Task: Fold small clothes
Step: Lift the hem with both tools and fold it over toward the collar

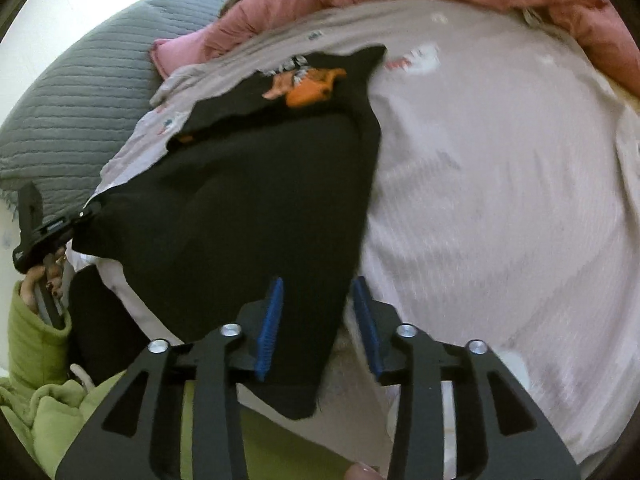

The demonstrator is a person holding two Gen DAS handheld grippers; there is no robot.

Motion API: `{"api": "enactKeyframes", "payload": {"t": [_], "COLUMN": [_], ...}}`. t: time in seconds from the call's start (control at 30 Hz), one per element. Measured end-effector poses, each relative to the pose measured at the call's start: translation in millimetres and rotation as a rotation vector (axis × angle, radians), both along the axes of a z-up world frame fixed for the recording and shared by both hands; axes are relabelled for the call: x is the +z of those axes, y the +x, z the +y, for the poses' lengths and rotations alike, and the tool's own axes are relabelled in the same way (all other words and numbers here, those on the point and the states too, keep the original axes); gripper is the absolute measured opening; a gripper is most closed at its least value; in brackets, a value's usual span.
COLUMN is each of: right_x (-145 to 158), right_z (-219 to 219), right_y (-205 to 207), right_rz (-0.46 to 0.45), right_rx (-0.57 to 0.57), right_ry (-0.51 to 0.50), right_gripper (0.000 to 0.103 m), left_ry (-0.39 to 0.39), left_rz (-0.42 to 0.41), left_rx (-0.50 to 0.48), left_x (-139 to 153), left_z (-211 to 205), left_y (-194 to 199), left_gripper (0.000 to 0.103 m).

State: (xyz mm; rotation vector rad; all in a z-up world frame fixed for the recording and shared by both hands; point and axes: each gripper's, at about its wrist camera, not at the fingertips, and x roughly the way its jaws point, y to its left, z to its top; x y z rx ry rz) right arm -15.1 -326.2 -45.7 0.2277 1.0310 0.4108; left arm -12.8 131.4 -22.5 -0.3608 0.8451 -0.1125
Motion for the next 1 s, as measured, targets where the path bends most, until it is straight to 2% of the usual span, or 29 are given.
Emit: {"api": "enactKeyframes", "payload": {"t": [0.13,0.23,0.27,0.3,0.37,0.4,0.43,0.47,0.5,0.53,0.87,1.0], "right_x": [-10.3,-10.3,-9.1,-8.0,-9.2,-10.7,-11.3,-11.2,-10.5,-8.4,38.4,54.9], "right_z": [1.2,2.9,5.0,9.1,13.9,16.2,17.9,18.9,19.5,18.7,9.0,3.8], "right_y": [-3.3,1.0,2.6,4.8,9.9,13.2,15.2,16.7,17.7,18.3,28.9,43.4], "right_rz": [0.019,0.015,0.010,-0.002,-0.007,-0.006,-0.011,-0.014,-0.017,-0.025,-0.188,-0.240], "right_rx": [-0.004,-0.003,0.005,0.021,0.029,0.031,0.033,0.036,0.038,0.040,0.052,0.035], "right_ry": [0.015,0.053,0.059,0.065,0.066,0.072,0.073,0.068,0.061,0.063,0.114,0.135], "right_gripper": [0.039,0.039,0.039,0.037,0.036,0.032,0.023,0.018,0.012,0.011,0.009,0.009], "left_ry": [-0.015,-0.014,-0.016,-0.018,-0.025,-0.029,-0.032,-0.033,-0.039,-0.045,-0.056,-0.088], "left_rz": [0.028,0.047,0.051,0.057,0.085,0.091,0.096,0.100,0.097,0.095,-0.011,-0.021], "left_rx": [-0.004,-0.003,-0.002,-0.001,0.012,0.011,0.008,0.006,0.000,-0.008,-0.020,-0.016], "left_x": [-11.4,-17.7,-19.0,-20.2,-26.2,-28.0,-29.7,-30.9,-31.3,-31.0,12.1,19.4], "left_z": [-1.0,-1.7,-1.3,-1.1,1.6,1.6,1.4,0.8,0.0,-0.8,0.5,3.5], "left_y": [-1.8,-0.7,-0.3,-0.1,2.3,2.6,3.0,3.1,3.0,3.2,13.8,29.4], "left_gripper": [0.004,0.008,0.010,0.018,0.024,0.024,0.024,0.020,0.005,0.003,0.003,0.003]}}
